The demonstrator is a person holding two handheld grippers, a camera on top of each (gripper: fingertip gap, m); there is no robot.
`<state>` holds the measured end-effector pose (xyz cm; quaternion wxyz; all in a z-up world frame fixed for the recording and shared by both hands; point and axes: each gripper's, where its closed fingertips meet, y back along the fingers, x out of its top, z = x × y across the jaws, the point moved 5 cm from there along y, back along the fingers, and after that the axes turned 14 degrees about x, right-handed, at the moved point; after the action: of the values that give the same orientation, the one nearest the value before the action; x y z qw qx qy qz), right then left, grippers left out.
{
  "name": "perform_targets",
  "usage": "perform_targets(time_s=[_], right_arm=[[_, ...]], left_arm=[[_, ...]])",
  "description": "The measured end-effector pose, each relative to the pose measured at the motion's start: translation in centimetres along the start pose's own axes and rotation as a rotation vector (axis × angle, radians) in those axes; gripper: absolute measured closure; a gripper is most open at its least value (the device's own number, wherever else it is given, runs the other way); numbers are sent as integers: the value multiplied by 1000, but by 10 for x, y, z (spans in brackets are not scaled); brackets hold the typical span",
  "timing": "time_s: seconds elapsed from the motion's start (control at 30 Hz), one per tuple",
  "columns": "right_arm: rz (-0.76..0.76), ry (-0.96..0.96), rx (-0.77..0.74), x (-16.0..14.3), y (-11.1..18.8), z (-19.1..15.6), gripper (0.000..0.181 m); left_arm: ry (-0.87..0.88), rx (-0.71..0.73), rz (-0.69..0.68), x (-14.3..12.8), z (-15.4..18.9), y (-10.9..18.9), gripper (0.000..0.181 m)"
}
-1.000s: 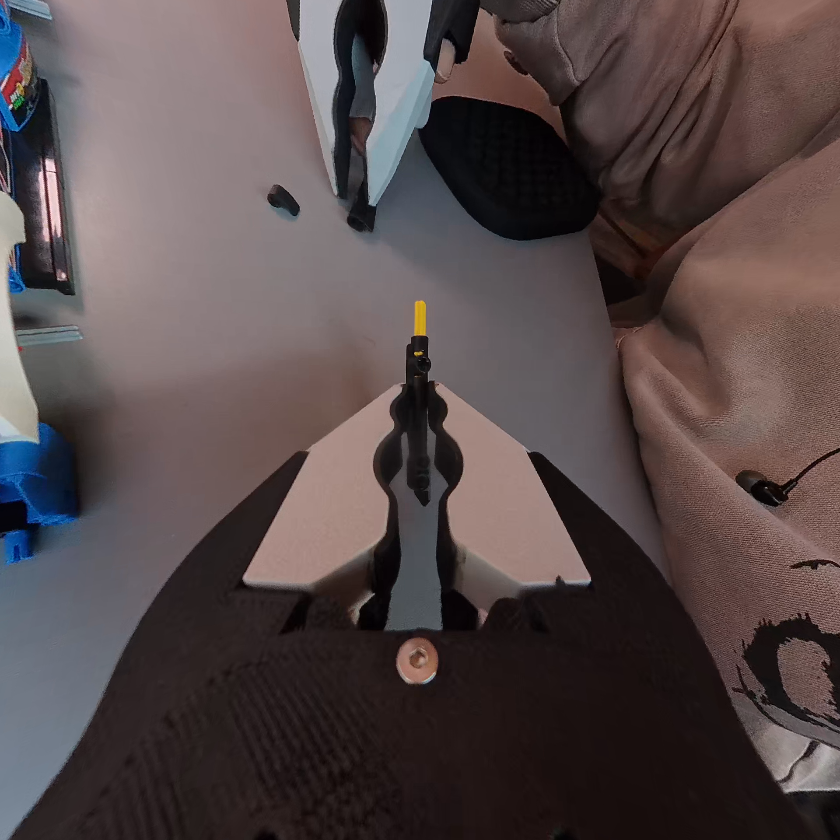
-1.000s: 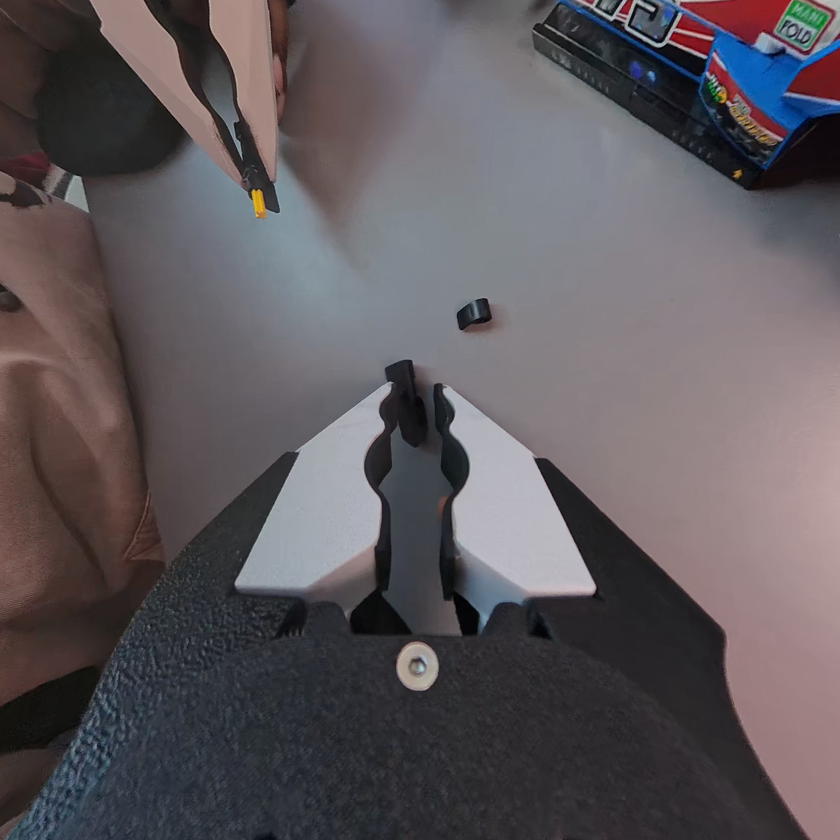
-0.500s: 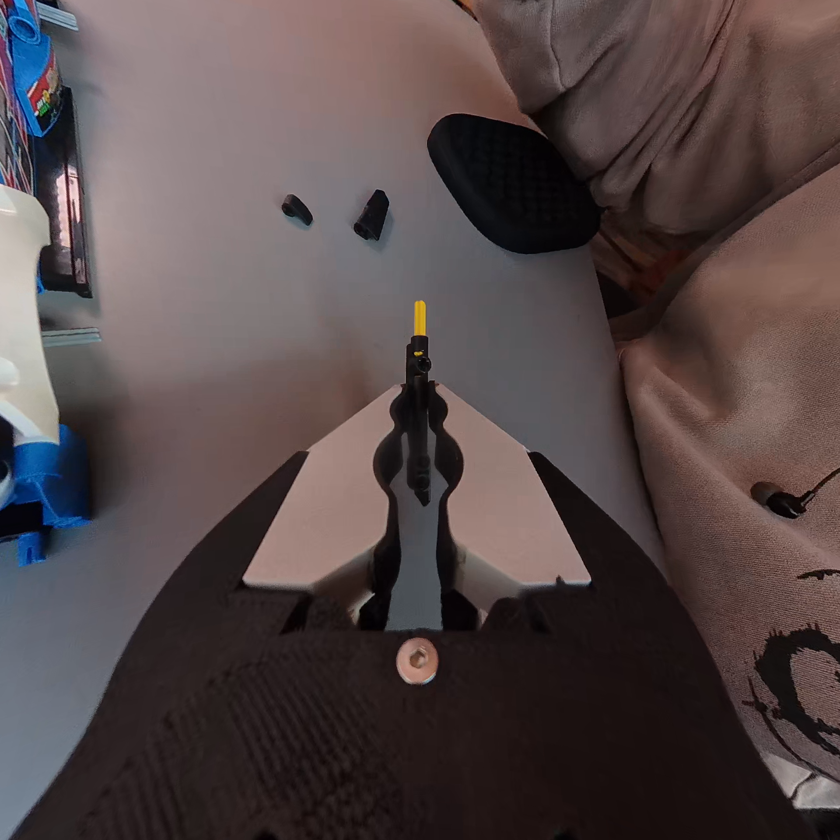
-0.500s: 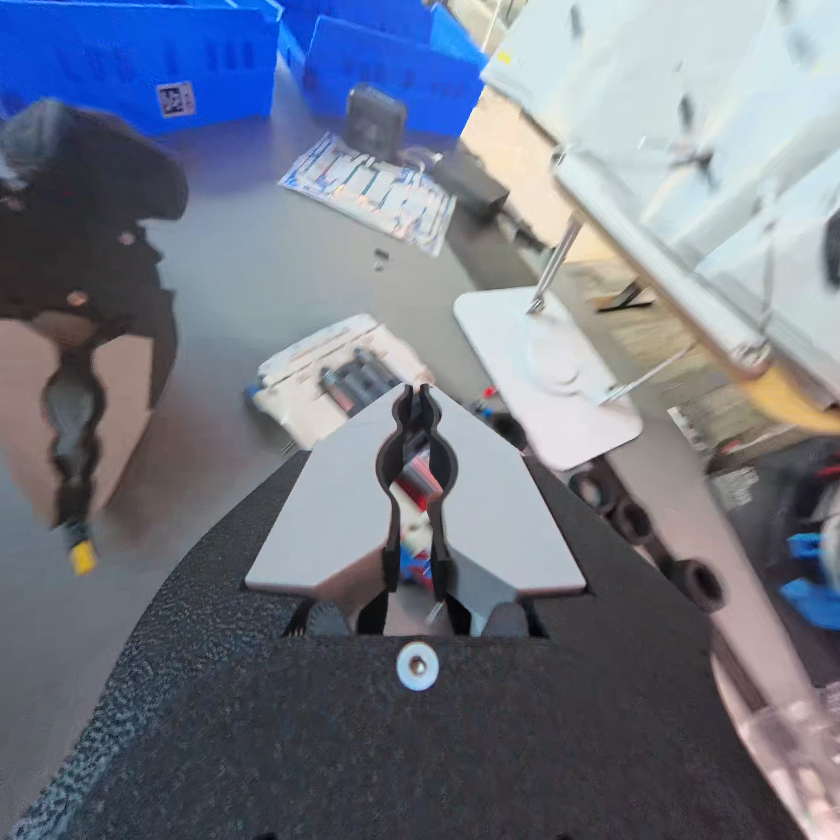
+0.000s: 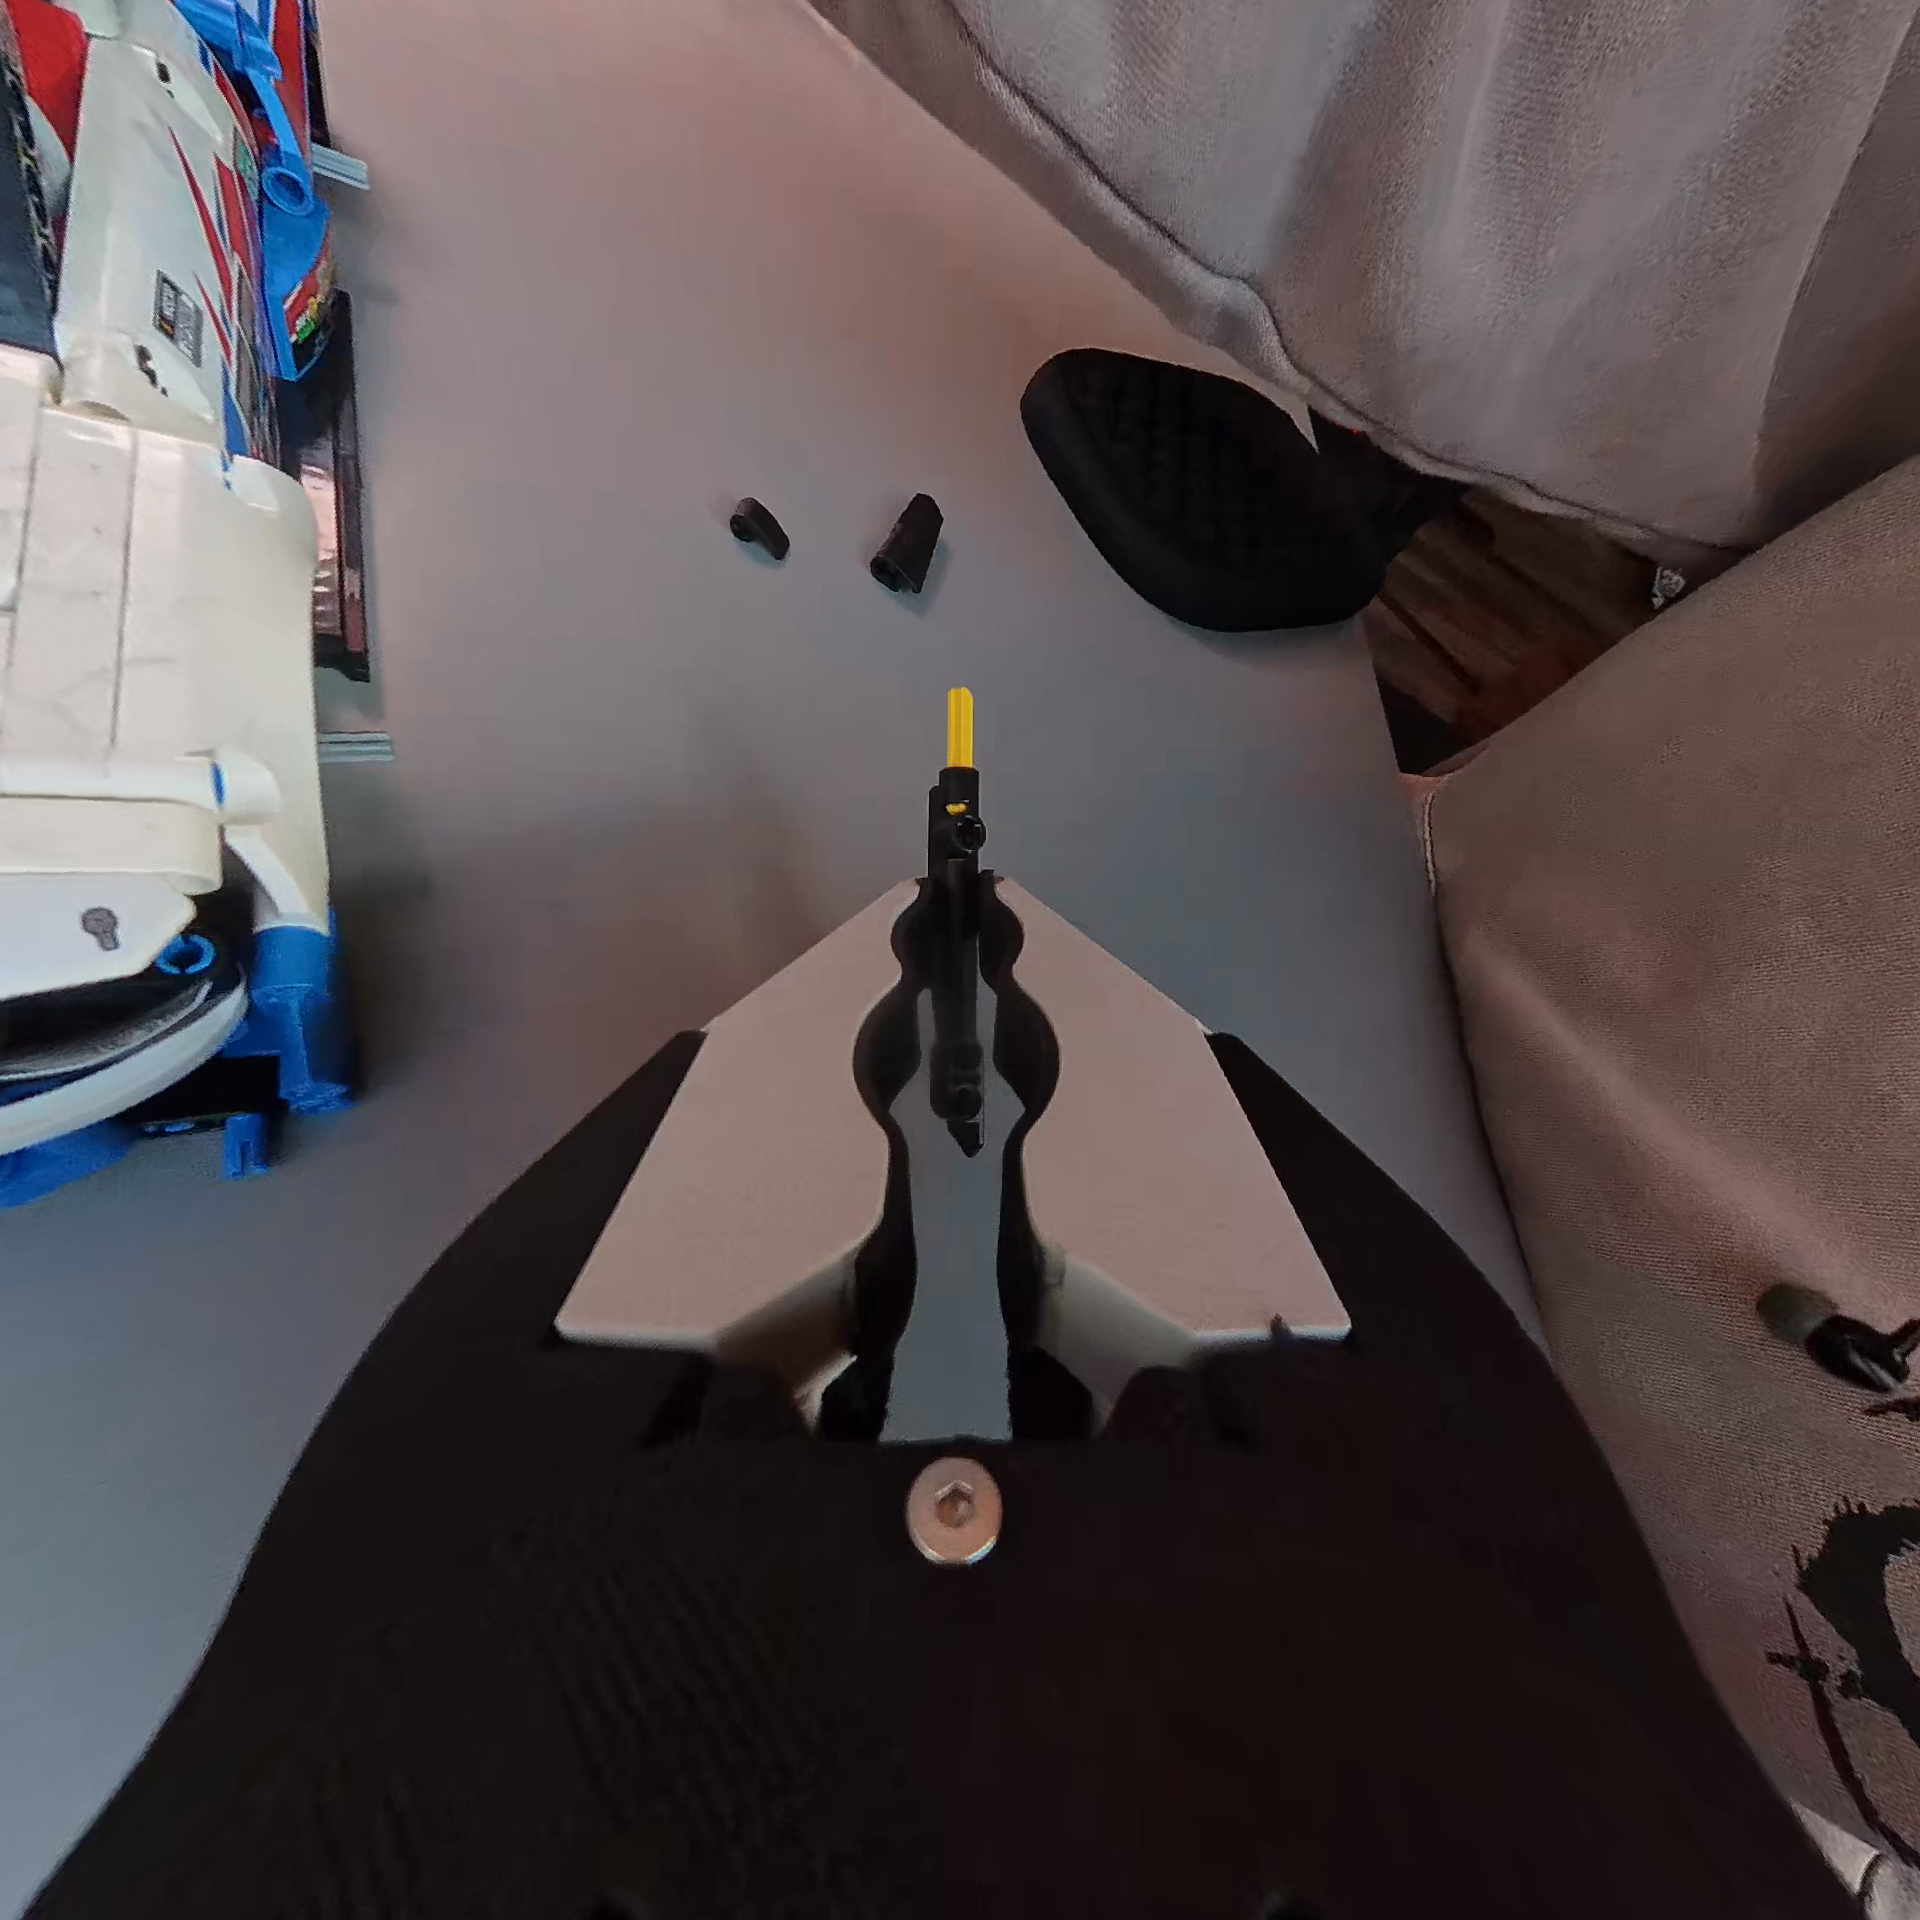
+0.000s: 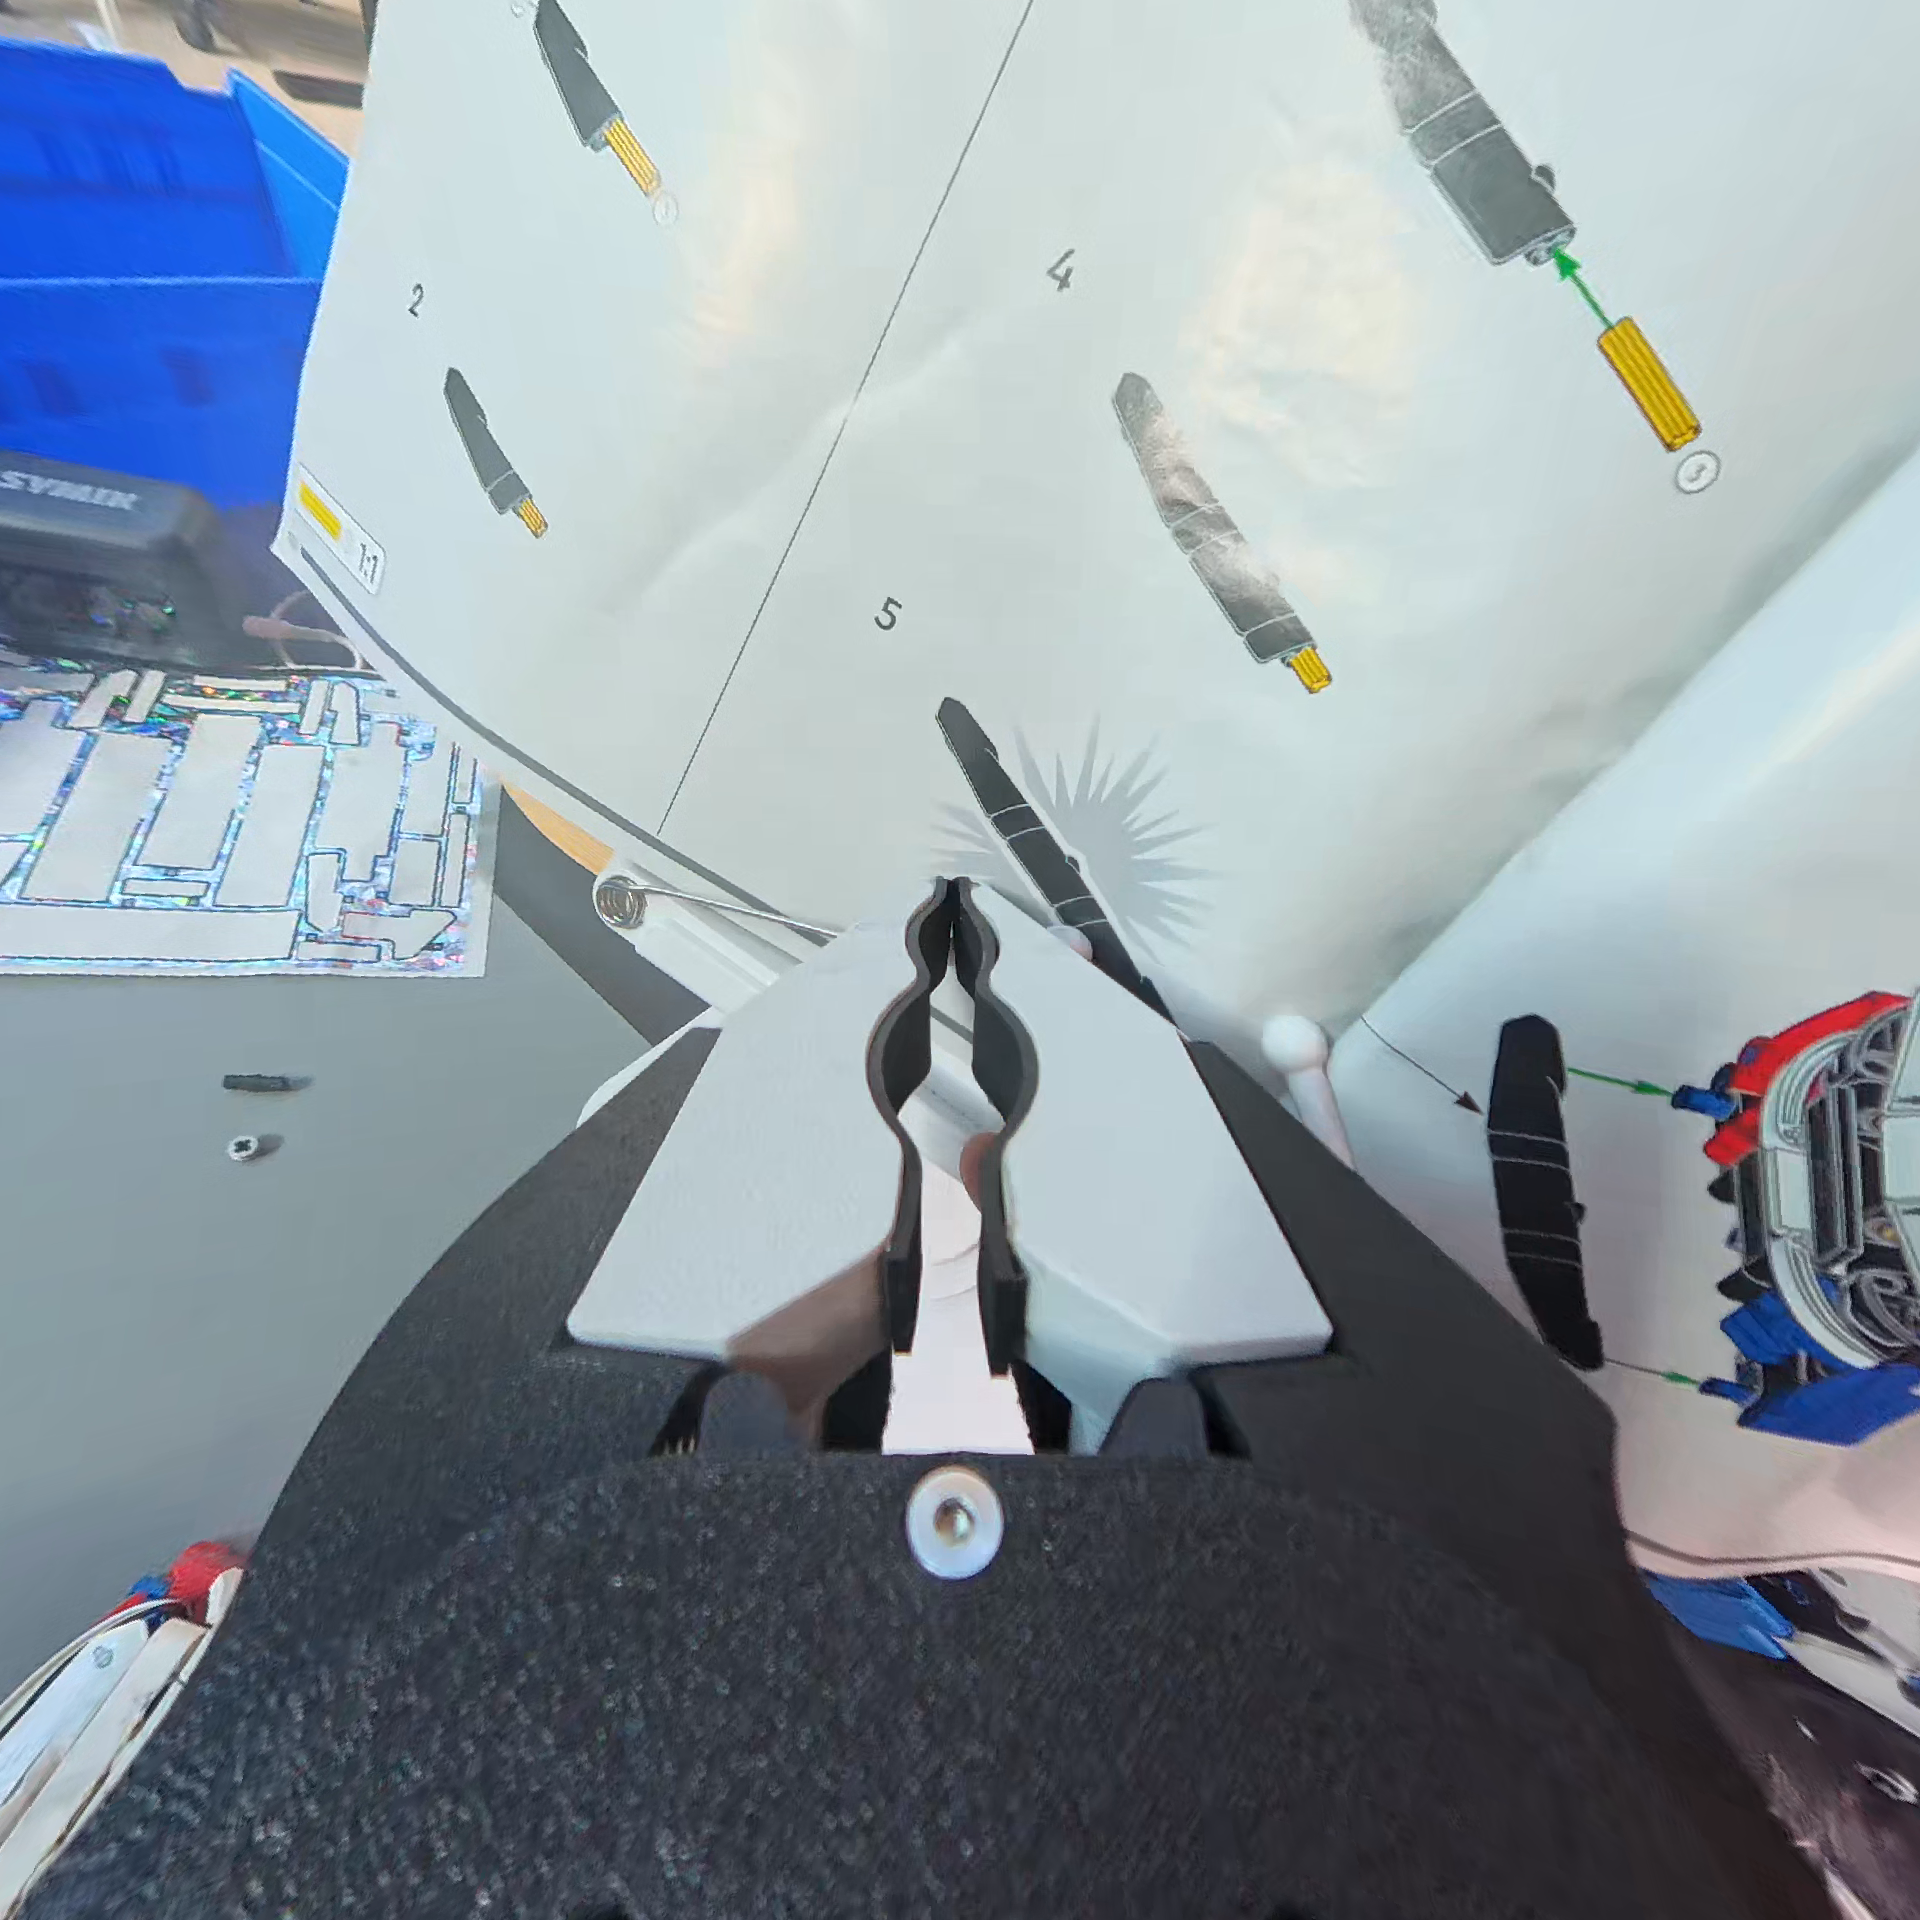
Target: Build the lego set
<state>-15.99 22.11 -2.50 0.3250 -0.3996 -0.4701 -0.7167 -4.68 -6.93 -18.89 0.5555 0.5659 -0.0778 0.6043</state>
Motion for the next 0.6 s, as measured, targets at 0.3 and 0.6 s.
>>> perform_targets(time_s=[0.3,0.6], right_arm=[[146,-41,55,-3,29,-4,181],[179,62,645,-94,179,-86,175]], left_arm=[[2,3,-3,-1,-1,-2,175],[45,-9,22,3,-4,2,175]])
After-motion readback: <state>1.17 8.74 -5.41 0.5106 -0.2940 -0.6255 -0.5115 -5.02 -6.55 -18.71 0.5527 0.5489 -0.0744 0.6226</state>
